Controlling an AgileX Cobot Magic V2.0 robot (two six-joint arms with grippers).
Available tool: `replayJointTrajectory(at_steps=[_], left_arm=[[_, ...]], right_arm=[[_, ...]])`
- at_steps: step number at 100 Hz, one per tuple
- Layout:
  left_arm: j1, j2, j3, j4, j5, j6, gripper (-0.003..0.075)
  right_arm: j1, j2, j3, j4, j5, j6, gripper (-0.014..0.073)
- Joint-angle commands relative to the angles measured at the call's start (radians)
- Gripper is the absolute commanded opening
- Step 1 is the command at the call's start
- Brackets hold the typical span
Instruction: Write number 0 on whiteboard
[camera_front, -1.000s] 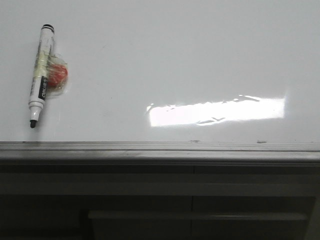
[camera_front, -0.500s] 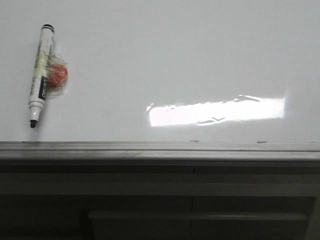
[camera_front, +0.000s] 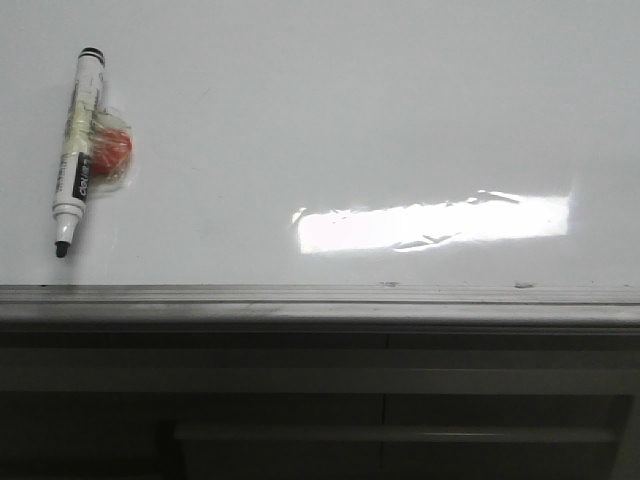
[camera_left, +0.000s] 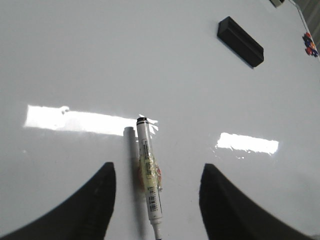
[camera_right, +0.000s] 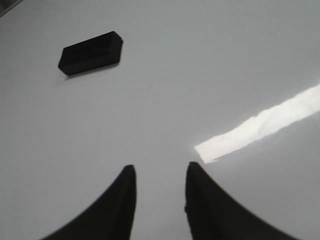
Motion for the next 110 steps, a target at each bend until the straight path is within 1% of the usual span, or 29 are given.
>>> replayJointTrajectory(at_steps=[1, 11, 19, 27, 36, 52, 64, 73, 88, 110], left_arm=[[0.002, 0.086, -0.1, 0.061, 0.027, 0.053, 0.0416], [0.004, 0.209, -0.189, 0.26, 0.141, 0.053, 0.0379], [0.004, 0.32, -0.259, 0.412, 0.224, 0.036, 0.0372], [0.001, 0.428, -0.33, 0.488, 0.278, 0.032, 0.0372], [-0.03, 0.53, -0.388, 0.474, 0.28, -0.033, 0.0372], [-0.08, 0.687, -0.438, 0.383, 0.298, -0.152, 0.0372], [-0.106, 0.786, -0.44, 0.275, 0.294, -0.152, 0.0372], [-0.122, 0.86, -0.44, 0.225, 0.284, -0.152, 0.0372], [-0.142, 0.941, -0.44, 0.197, 0.234, -0.152, 0.0372], [-0.171, 0.995, -0.44, 0.198, 0.145, -0.152, 0.0372]], right_arm=[[0.024, 0.047, -0.086, -0.016, 0.03, -0.087, 0.0303], [0.043, 0.093, -0.116, -0.016, 0.118, -0.194, 0.0302], [0.043, 0.126, -0.125, -0.016, 0.162, -0.253, 0.0302], [0.043, 0.154, -0.137, -0.016, 0.196, -0.306, 0.0302], [0.043, 0.187, -0.157, -0.016, 0.23, -0.36, 0.0302], [0.043, 0.235, -0.193, -0.013, 0.259, -0.366, 0.0311], [0.043, 0.251, -0.204, -0.01, 0.246, -0.366, 0.0311], [0.043, 0.251, -0.204, 0.003, 0.244, -0.366, 0.0311], [0.043, 0.251, -0.204, 0.006, 0.248, -0.366, 0.0311], [0.043, 0.251, -0.204, 0.015, 0.248, -0.366, 0.0311]])
